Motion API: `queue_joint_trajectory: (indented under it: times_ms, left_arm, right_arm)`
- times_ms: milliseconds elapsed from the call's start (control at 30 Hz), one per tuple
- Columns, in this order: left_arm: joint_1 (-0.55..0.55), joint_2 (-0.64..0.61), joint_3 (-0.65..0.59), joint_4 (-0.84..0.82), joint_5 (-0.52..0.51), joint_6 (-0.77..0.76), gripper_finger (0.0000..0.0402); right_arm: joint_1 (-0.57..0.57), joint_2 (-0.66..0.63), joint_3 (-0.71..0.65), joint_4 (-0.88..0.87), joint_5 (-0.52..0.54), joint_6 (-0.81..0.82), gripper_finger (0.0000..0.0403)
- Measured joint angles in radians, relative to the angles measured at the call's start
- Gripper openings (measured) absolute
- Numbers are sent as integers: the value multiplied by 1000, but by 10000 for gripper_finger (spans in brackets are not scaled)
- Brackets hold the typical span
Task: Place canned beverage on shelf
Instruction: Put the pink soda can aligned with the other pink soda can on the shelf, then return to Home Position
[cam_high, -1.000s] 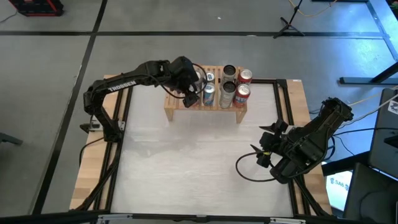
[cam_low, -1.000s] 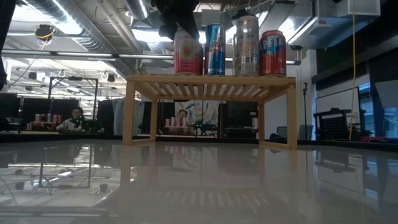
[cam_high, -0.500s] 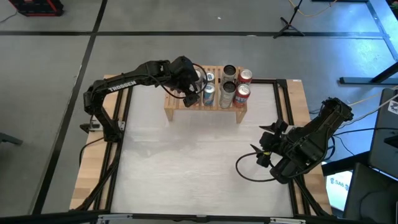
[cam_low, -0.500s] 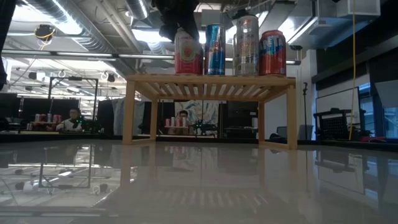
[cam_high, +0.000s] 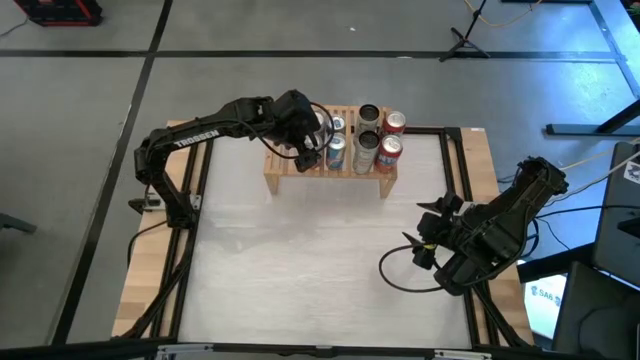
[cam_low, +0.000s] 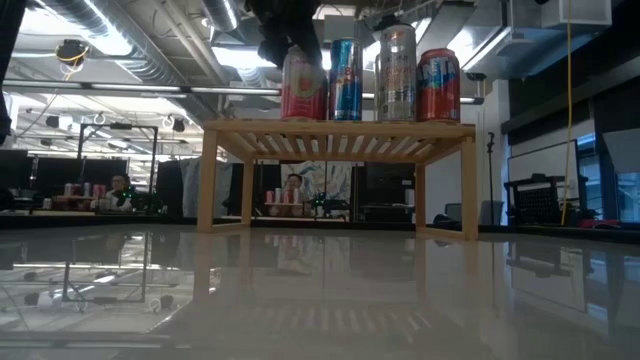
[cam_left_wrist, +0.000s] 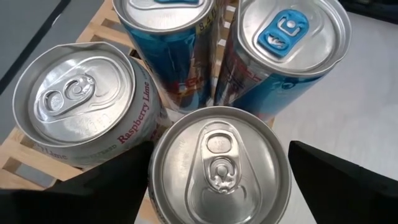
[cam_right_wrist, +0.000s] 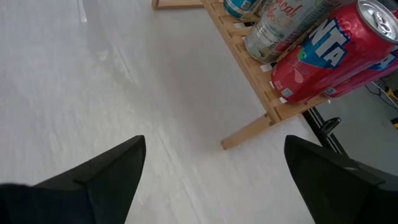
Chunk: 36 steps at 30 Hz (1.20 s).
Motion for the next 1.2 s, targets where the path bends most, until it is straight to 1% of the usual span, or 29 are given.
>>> queue_joint_trajectory:
  times_ms: [233, 333, 633, 867, 1000, 1067, 1200]
  left_arm:
    - [0, -3, 1, 15, -17, 26, 361]
    - [0, -5, 26, 11, -11, 27, 361]
    - [-7, -7, 198, -66, 5, 26, 361]
    - [-30, -8, 388, -125, 5, 21, 361]
    - [-57, -10, 481, -172, 5, 25, 361]
    - [-72, -22, 501, -213, 3, 25, 361]
    - [-116, -78, 486, -273, -9, 0, 361]
  right_arm:
    - [0, 0, 0, 1, 0, 0, 372]
    - [0, 0, 0, 0, 0, -1, 372]
    - [0, 0, 0, -1, -3, -11, 372]
    - [0, 1, 0, 4, -67, -11, 372]
    - [0, 1, 0, 48, -72, -12, 372]
    - [0, 1, 0, 80, -72, -11, 372]
    - [0, 1, 0, 136, -72, -11, 372]
